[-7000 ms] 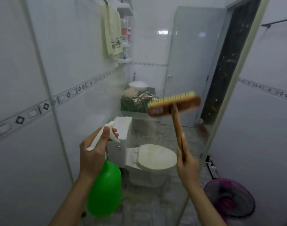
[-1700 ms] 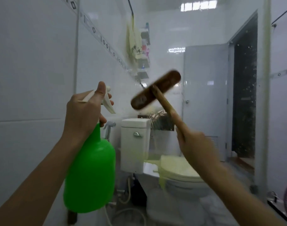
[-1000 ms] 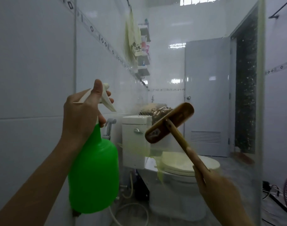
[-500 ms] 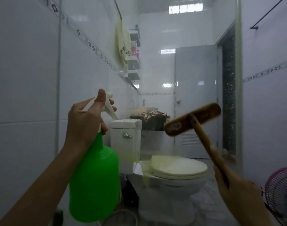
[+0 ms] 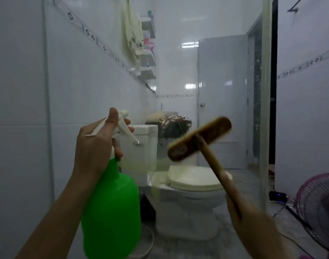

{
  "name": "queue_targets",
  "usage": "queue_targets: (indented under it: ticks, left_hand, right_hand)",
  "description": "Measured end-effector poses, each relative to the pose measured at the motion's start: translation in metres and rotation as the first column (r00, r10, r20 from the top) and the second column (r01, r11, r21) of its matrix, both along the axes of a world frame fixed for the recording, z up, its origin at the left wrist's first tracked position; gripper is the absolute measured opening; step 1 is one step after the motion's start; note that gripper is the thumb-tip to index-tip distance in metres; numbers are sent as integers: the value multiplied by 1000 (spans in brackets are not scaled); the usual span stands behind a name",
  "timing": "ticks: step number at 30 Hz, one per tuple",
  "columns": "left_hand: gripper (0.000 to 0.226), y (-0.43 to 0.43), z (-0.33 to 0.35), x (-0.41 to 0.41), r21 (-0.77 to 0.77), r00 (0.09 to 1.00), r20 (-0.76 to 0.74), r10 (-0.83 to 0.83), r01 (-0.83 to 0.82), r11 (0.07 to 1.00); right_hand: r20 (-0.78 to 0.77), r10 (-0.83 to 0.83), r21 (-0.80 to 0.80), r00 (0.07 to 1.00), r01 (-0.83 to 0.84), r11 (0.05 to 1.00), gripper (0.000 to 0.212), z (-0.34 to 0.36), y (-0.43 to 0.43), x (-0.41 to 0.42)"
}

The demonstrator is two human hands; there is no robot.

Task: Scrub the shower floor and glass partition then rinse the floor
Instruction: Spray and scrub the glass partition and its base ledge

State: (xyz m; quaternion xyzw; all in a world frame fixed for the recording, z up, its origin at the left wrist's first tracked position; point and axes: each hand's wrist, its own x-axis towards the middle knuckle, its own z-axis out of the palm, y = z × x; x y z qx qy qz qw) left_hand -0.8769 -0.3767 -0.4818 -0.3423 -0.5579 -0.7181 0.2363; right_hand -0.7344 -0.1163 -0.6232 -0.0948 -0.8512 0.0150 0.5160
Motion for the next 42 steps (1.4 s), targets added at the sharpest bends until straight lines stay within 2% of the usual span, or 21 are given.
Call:
queue_targets:
  ticks: [3,5,8,10,12,16,19,23,25,27,30,32,33,36,37,39,42]
  left_hand:
    - [42,1,-9,5,-8,1000,9,20,-20,1000]
    - [43,0,-19,9,-27,999,22,44,-43,999]
    - [40,-11,-34,12,-7,998,6,58,-58,998]
    - [37,-19,-44,10,2,998,-2,55,-55,998]
    - [37,-30,-56,6,-5,999,-8,50,-50,999]
    - [36,-43,-68,-1,-37,998,17,54,-53,998]
    - [36,-47,-76,-2,-29,998,52,47,-46,999]
    - [35,-48,-92,-2,-14,997,73,14,-13,1000]
    - [35,-48,-101,-3,-51,996,86,18,-14,999]
    - [34,-49,-111,-4,-78,994,104,38,-30,997]
    - [39,-48,-124,-6,-96,991,114,76,-65,993]
    - [41,-52,-131,-10,-79,988,124,95,-86,993]
    - [40,-54,-134,-11,-63,987,131,93,-85,994]
    - [35,-66,-137,-15,-25,987,131,93,-90,996]
    - [35,-73,-137,-18,-18,987,123,108,-106,994]
    - [35,-84,-137,-24,-3,985,107,138,-138,990]
    - [34,-99,-136,-30,5,981,88,172,-174,985]
  right_hand:
    - [-60,-3,129,998,10,992,55,67,-14,-42]
    - [-93,-3,149,996,17,989,53,85,-18,-57]
    - [10,-32,108,999,31,994,57,33,-14,-35]
    - [118,-75,56,990,69,996,73,-26,-15,-2]
    - [220,-48,20,974,45,999,86,-53,-20,9]
    - [75,-36,203,997,20,979,58,16,-34,-43]
    - [55,-17,216,998,5,976,53,50,-30,-60]
    - [136,-37,150,990,16,989,46,-29,-12,-6]
    - [225,-44,101,973,21,995,61,-64,-16,15]
    - [250,-44,174,967,0,985,71,-57,-24,-2]
    - [148,-31,315,988,-17,949,71,-17,-45,-53]
    - [182,-32,300,983,-25,953,75,-10,-50,-60]
    - [224,-27,268,974,-35,963,72,-17,-46,-50]
    - [309,-43,155,950,-6,988,45,-54,-35,-5]
    - [318,-37,122,947,-2,993,48,-60,-36,-1]
    - [334,-25,143,942,-24,989,67,-50,-48,-19]
    - [286,-12,309,958,-80,948,79,-10,-84,-87]
